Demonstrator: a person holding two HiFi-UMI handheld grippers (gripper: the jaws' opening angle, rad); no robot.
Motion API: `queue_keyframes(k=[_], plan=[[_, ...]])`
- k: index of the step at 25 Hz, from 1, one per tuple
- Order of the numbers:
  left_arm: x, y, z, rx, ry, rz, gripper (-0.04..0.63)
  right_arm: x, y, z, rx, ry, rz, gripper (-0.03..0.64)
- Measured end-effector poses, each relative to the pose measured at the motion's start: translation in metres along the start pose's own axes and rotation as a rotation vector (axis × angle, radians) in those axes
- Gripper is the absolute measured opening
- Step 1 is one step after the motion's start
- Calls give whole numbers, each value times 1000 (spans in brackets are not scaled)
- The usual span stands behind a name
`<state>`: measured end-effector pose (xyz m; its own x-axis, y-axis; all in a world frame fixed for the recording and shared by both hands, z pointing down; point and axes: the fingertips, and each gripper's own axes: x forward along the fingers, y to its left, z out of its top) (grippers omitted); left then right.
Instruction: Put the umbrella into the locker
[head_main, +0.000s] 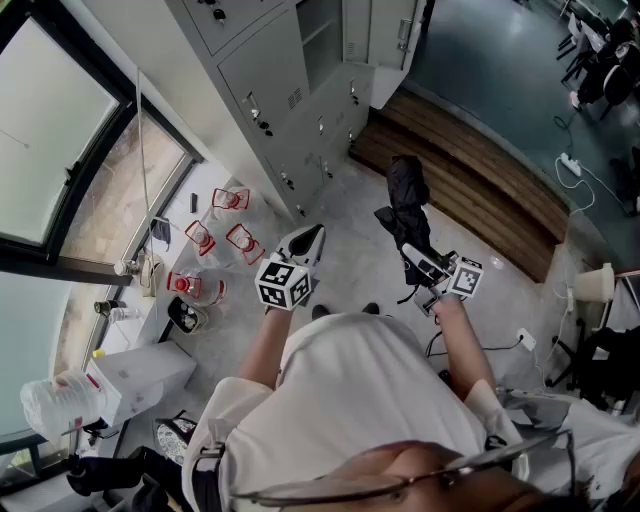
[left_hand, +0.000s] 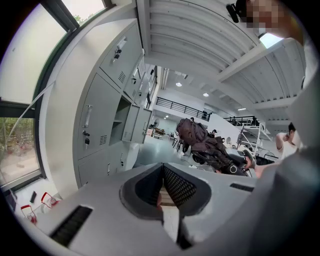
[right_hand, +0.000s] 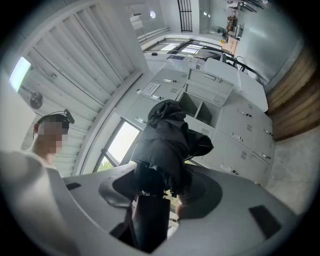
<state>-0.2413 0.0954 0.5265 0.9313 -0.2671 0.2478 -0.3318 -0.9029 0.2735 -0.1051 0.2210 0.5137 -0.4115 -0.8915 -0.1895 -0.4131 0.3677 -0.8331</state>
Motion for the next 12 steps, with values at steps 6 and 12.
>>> queue_keyframes(k=[6,12], plan=[[0,-2,2,0,1,0,5,-4,-2,0,2,1,-23,227],[1,-8,0,1,5,4,5,-7,-5,3,12,-2,-19,227]])
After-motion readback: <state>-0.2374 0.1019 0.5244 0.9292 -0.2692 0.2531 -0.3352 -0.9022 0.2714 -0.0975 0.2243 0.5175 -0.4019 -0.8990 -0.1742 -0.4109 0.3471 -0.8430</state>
